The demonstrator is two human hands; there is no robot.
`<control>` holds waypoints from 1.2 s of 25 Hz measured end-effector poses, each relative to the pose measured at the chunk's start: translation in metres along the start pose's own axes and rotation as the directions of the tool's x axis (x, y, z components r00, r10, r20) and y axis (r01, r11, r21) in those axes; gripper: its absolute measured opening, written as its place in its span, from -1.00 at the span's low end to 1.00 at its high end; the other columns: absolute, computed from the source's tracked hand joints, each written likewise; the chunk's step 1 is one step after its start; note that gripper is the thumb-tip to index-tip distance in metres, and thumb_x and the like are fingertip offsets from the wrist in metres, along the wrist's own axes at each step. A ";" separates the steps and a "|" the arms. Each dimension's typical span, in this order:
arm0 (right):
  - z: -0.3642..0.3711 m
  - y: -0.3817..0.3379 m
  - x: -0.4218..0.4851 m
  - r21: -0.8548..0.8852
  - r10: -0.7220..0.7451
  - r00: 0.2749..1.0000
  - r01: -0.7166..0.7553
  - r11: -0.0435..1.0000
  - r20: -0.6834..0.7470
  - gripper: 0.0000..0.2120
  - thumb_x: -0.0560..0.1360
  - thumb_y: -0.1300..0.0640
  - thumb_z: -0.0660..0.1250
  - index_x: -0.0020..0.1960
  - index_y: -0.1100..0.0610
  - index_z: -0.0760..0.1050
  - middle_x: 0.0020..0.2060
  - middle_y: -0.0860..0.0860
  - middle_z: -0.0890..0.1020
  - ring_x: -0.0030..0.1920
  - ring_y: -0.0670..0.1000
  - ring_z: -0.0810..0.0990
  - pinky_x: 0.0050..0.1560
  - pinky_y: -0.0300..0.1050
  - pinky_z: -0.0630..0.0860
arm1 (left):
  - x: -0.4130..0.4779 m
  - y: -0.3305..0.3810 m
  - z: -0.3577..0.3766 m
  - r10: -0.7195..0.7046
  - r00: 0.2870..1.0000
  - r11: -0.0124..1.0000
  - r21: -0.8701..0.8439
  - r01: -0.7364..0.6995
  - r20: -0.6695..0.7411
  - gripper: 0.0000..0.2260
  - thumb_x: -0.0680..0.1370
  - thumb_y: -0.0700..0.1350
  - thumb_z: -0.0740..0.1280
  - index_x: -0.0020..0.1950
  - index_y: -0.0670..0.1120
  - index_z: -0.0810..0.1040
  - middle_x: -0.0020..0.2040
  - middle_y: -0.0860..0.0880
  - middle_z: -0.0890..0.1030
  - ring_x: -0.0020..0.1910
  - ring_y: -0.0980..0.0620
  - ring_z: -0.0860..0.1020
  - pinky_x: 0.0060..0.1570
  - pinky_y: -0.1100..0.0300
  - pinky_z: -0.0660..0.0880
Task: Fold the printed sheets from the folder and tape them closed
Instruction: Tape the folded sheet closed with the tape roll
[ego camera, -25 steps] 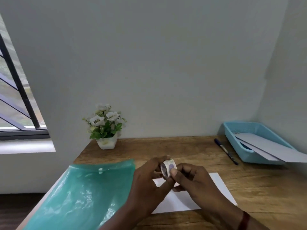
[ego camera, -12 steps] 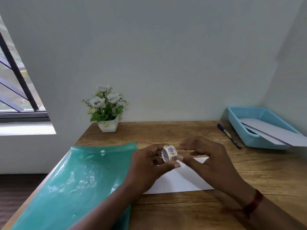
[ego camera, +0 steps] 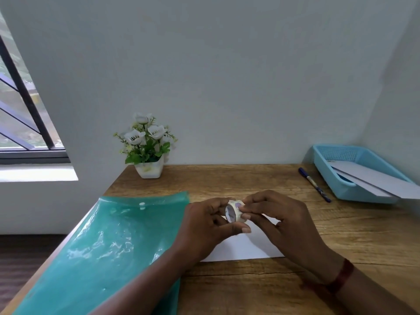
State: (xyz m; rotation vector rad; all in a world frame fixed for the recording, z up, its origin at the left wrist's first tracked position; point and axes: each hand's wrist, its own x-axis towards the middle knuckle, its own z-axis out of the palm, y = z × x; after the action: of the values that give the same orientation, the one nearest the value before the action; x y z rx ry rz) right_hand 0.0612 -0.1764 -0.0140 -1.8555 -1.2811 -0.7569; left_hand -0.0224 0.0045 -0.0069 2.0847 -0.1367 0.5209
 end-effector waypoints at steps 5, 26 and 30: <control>0.002 -0.002 -0.002 -0.148 -0.057 0.998 0.056 0.987 -0.003 -0.82 0.54 0.10 0.32 0.01 0.13 0.66 0.03 0.02 0.68 0.03 -0.04 0.63 -0.01 -0.22 0.56 | 0.000 0.000 0.002 -0.033 0.999 0.999 0.002 0.033 -0.004 -0.73 0.30 0.17 0.51 -0.05 0.16 0.65 -0.19 0.15 0.71 -0.30 0.02 0.65 -0.28 -0.07 0.59; 0.004 -0.007 0.001 0.175 0.199 0.980 -0.193 0.965 -0.021 -0.87 0.50 0.02 0.38 -0.05 0.01 0.69 -0.08 -0.16 0.67 -0.03 -0.15 0.64 -0.16 -0.19 0.60 | -0.002 -0.008 0.008 -0.034 0.995 0.991 -0.125 0.045 0.091 -0.54 0.34 -0.14 0.59 0.19 0.05 0.59 0.10 0.09 0.63 0.12 0.05 0.62 0.00 0.10 0.63; 0.004 -0.003 -0.001 0.181 0.199 0.980 -0.193 0.964 -0.018 -0.87 0.48 0.09 0.41 -0.01 0.05 0.68 -0.09 -0.15 0.66 -0.05 -0.12 0.64 -0.21 -0.13 0.60 | -0.001 -0.001 0.009 -0.001 0.999 0.995 -0.100 0.005 0.038 -0.67 0.41 0.00 0.53 0.13 0.22 0.61 0.09 0.13 0.65 0.10 0.09 0.62 0.05 0.05 0.61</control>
State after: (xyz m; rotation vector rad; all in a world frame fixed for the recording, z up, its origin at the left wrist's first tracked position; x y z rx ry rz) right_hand 0.0581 -0.1726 -0.0160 -1.7828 -1.0857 -0.5489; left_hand -0.0204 -0.0022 -0.0123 1.9971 -0.1782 0.4631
